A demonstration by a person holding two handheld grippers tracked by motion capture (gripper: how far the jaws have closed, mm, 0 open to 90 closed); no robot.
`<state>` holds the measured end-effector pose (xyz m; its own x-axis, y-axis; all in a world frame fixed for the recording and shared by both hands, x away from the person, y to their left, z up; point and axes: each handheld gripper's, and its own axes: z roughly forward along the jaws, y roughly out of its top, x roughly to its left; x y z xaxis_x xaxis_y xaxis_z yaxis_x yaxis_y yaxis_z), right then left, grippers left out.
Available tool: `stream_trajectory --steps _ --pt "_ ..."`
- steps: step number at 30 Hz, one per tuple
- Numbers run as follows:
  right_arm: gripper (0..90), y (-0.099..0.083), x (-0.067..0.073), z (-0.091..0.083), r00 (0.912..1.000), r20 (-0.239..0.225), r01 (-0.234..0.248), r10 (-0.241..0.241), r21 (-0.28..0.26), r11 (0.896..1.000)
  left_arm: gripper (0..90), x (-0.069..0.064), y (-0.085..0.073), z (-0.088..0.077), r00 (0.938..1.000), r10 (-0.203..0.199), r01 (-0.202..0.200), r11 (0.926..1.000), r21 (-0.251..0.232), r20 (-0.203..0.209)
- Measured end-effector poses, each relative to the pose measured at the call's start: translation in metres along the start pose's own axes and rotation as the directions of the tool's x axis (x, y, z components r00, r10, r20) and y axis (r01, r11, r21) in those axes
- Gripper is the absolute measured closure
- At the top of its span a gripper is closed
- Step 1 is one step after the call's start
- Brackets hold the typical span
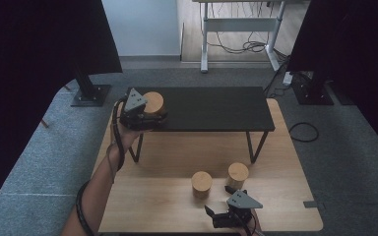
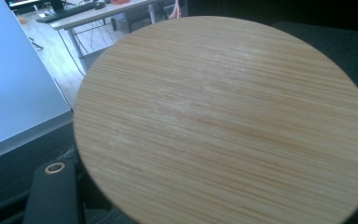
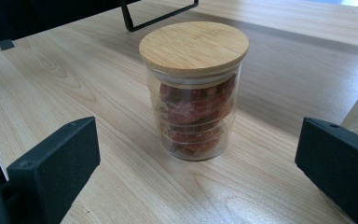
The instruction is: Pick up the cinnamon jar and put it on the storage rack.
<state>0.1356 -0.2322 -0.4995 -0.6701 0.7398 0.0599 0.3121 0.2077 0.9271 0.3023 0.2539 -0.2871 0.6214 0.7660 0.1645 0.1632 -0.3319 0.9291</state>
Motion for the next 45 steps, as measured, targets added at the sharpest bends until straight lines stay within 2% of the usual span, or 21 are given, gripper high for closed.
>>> stream_trajectory --steps 5,15,23,28,34,36,42,45 --pt "0.0 0.000 0.000 0.000 1.0000 0.001 0.001 -0.001 -0.002 1.000 25.3 -0.002 0.005 0.006 0.9996 0.025 -0.025 0.9994 0.025 -0.014" --pt "0.0 0.000 0.001 0.000 1.0000 -0.002 0.004 -0.004 -0.003 1.000 25.3 -0.002 0.005 0.012 0.9997 0.001 0.000 0.9993 0.037 -0.024" --pt "0.0 0.000 0.002 0.000 1.0000 -0.002 0.008 -0.008 -0.001 1.000 25.3 -0.005 0.007 0.014 0.9992 0.028 -0.027 0.9986 0.046 -0.027" --pt "0.0 0.000 0.002 0.000 1.0000 -0.003 0.008 -0.008 -0.001 1.000 25.3 -0.002 0.005 0.017 0.9992 0.020 -0.018 0.9984 0.054 -0.035" --pt "0.0 0.000 0.001 0.000 1.0000 0.001 0.006 -0.006 0.000 1.000 25.3 0.004 0.002 0.021 0.9991 -0.012 0.015 0.9979 0.063 -0.041" --pt "0.0 0.000 0.000 0.000 1.0000 0.002 0.003 -0.003 -0.001 1.000 25.3 0.004 0.001 0.021 0.9992 -0.003 0.005 0.9982 0.060 -0.039" --pt "0.0 0.000 0.001 0.000 1.0000 0.002 0.007 -0.007 -0.001 1.000 25.2 0.007 -0.001 0.022 0.9988 -0.022 0.025 0.9981 0.057 -0.044" --pt "0.0 0.000 0.001 0.000 1.0000 0.003 0.006 -0.006 -0.001 1.000 25.1 0.010 -0.001 0.022 0.9983 -0.042 0.045 0.9972 0.061 -0.040"
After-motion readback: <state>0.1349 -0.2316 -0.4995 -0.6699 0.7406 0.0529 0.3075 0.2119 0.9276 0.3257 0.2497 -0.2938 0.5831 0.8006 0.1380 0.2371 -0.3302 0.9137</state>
